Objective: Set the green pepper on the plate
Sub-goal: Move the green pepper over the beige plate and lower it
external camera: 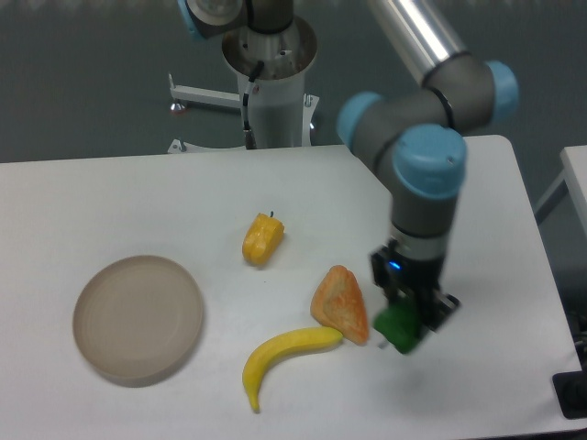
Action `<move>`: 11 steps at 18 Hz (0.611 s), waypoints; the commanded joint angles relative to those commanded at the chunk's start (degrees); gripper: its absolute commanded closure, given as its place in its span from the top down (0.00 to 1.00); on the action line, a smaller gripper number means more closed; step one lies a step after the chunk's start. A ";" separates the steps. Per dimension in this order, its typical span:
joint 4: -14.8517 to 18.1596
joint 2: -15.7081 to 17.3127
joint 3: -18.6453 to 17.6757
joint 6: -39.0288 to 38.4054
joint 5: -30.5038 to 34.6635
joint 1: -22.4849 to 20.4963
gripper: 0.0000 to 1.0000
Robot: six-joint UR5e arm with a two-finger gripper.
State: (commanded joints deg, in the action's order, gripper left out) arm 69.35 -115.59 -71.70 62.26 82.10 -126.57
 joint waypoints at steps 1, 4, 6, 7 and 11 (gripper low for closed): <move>-0.09 0.97 -1.59 -2.99 -0.88 1.40 0.33; -0.35 3.44 -4.76 -12.48 -1.24 6.58 0.33; -0.53 3.44 -5.29 -19.34 -1.77 10.02 0.33; -1.05 3.09 -5.29 -21.80 -1.94 11.42 0.33; -8.60 -0.42 -6.25 -28.06 -3.08 16.35 0.33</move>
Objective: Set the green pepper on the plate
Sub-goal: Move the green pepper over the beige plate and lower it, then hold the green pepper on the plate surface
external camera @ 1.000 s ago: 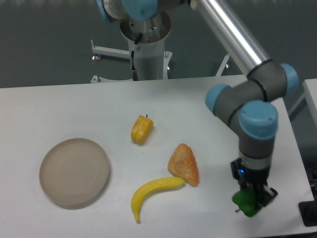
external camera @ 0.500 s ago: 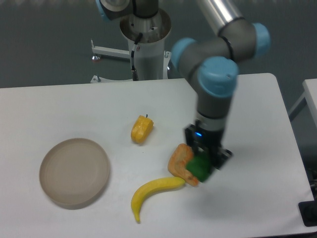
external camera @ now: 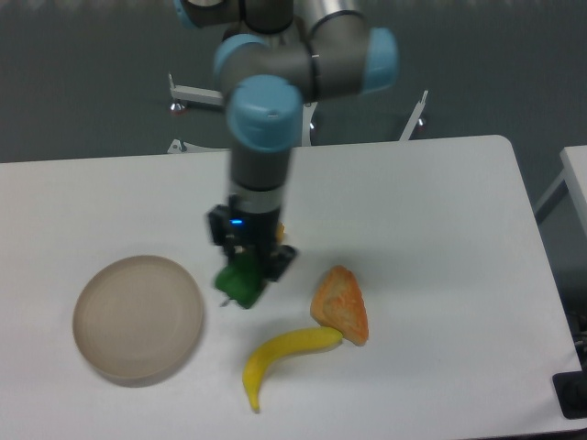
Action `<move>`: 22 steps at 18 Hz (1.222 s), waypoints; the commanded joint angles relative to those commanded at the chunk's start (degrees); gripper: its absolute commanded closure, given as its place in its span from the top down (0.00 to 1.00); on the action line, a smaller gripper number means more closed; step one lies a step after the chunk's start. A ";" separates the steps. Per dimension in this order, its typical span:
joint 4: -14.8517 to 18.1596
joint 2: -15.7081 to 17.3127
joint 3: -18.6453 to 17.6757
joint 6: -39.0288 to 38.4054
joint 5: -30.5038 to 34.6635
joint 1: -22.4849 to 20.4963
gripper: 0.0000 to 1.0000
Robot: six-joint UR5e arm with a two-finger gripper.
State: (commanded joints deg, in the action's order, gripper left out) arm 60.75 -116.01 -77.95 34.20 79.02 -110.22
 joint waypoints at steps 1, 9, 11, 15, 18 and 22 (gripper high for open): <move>-1.50 -0.79 -0.61 -0.71 0.00 0.70 0.33; -10.47 -4.49 -4.75 -0.80 -1.15 5.37 0.33; -10.83 -5.19 -5.19 -0.72 -1.84 5.89 0.33; -10.83 -5.99 -5.28 -0.89 -3.25 5.98 0.33; -10.83 -6.34 -5.28 -0.98 -3.70 5.98 0.33; -10.92 -7.22 -5.28 -0.98 -3.70 5.98 0.33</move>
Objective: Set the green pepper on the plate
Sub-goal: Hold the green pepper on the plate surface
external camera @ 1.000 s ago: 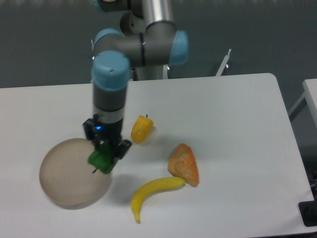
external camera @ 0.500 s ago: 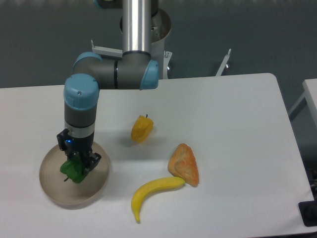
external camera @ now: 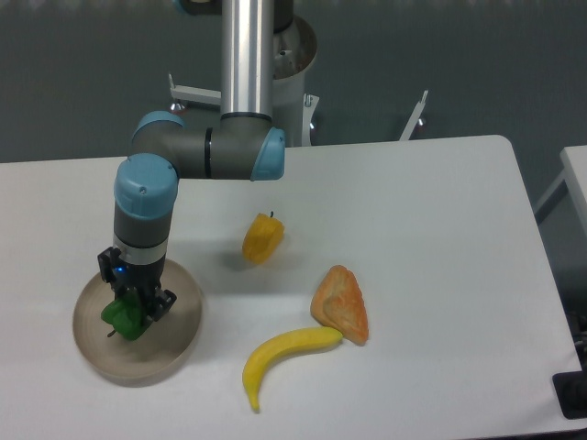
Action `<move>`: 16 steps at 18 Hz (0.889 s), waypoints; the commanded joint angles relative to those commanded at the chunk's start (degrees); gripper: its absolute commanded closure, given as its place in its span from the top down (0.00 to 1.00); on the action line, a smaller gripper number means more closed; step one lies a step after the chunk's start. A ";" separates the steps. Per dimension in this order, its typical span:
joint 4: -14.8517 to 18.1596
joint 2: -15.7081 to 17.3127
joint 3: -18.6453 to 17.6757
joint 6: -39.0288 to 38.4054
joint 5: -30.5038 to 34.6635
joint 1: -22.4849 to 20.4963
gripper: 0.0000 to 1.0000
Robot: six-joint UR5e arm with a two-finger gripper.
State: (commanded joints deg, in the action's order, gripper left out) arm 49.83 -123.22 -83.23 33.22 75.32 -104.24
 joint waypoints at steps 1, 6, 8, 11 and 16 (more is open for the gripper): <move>0.00 -0.09 0.00 0.00 0.00 0.00 0.33; 0.09 -0.18 -0.09 -0.26 -0.53 0.00 0.33; 0.09 -0.18 -0.26 -0.35 -0.53 0.00 0.33; 0.09 -0.18 -0.44 -0.44 -0.53 0.00 0.33; 0.09 -0.18 -0.79 -0.35 -0.61 0.00 0.35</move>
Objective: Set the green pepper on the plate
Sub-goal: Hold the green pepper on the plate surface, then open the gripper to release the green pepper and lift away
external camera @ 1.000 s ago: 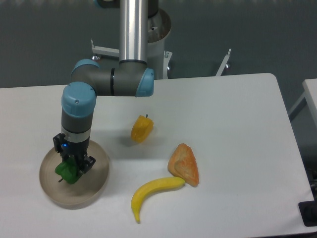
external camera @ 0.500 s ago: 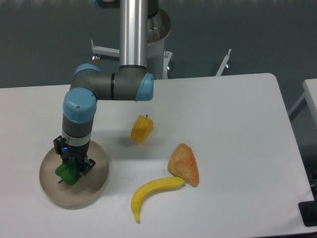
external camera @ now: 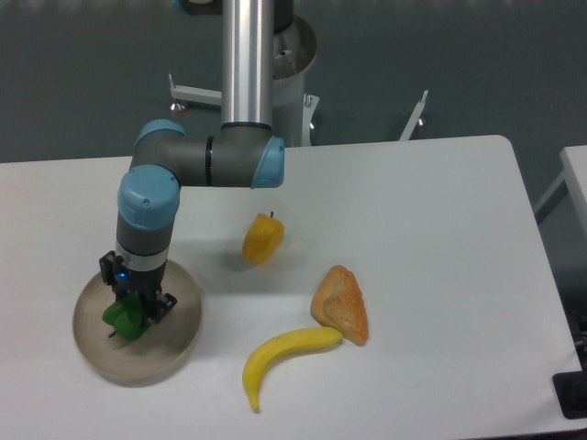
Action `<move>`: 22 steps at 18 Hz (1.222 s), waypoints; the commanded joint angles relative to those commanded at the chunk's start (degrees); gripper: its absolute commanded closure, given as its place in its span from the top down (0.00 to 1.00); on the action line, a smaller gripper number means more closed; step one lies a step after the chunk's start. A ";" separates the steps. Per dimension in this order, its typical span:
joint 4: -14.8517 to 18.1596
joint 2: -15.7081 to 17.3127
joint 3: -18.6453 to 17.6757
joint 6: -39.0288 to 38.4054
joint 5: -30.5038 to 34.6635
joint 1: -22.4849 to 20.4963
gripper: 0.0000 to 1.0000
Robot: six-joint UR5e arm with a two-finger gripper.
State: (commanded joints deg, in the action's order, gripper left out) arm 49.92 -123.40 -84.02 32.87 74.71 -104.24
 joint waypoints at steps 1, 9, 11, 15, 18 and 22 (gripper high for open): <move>0.00 0.09 0.00 -0.09 0.00 0.00 0.35; 0.00 0.18 -0.62 -0.35 0.00 0.00 0.38; 0.00 0.09 -0.62 -0.26 0.00 0.00 0.39; 0.00 0.26 -0.79 -0.26 0.00 -0.09 0.58; 0.09 0.88 -0.44 -0.26 -0.09 -0.44 0.76; 0.26 2.98 -0.61 -0.53 -0.09 -1.05 1.00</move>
State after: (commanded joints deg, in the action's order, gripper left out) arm 50.18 -120.42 -84.64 32.34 74.62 -105.29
